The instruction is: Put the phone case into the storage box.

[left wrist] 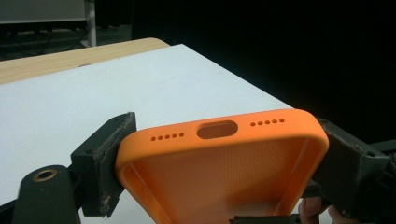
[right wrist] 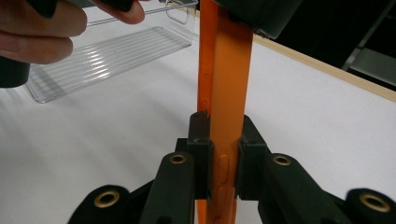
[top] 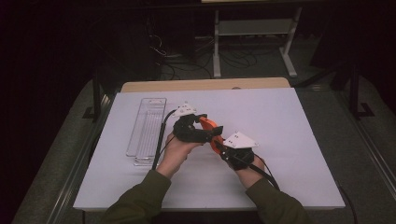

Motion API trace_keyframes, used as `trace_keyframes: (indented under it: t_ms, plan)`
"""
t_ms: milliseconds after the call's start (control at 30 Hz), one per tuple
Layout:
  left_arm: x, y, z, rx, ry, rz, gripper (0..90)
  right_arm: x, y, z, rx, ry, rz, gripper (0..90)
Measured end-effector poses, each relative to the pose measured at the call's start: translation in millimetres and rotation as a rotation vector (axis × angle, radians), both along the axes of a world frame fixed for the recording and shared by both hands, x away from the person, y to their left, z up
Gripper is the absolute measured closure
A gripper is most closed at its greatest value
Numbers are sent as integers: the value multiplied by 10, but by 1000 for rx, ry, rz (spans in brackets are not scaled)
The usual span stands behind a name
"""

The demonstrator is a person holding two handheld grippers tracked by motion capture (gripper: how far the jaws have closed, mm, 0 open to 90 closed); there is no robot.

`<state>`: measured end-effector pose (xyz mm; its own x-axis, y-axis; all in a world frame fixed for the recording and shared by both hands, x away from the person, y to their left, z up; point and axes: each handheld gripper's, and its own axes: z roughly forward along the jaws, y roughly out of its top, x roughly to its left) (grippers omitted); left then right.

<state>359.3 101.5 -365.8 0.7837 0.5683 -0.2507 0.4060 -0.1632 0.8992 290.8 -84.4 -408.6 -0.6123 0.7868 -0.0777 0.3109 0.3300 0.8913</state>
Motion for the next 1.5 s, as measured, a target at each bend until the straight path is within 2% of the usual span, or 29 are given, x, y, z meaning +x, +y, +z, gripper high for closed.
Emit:
trace_keyframes:
  t_ms: [200, 333, 500, 567, 767, 933, 1067, 1233, 1367, 1500]
  plan:
    - [9, 14, 7, 13, -2, -10, 151, 3, 2, -2, -1, -3, 2, 758]
    - [5, 4, 5, 25, -9, -4, 152, 15, -8, -1, -1, 0, -1, 673]
    - [6, 19, 14, 36, -16, -6, 154, 39, -50, 19, 28, 8, 10, 547]
    - [12, 30, 17, 39, -23, -6, 154, 49, -67, 26, 45, 25, 16, 504]
    - [10, 45, 27, 26, -20, 3, 153, 93, -110, 33, 53, 60, 49, 388]
    - [9, 53, 32, 26, -23, 2, 154, 135, -151, 22, 52, 139, 67, 293]
    - [10, 66, 37, 35, -20, 0, 154, 169, -198, 16, 53, 176, 77, 234]
    - [14, 80, 45, 29, -22, 1, 153, 203, -255, 7, 62, 181, 116, 130]
    - [8, 80, 48, 10, -17, 7, 153, 223, -324, 8, 67, 197, 133, 119]
    - [12, 96, 55, 13, -20, 4, 153, 234, -383, -1, 71, 196, 143, 38]
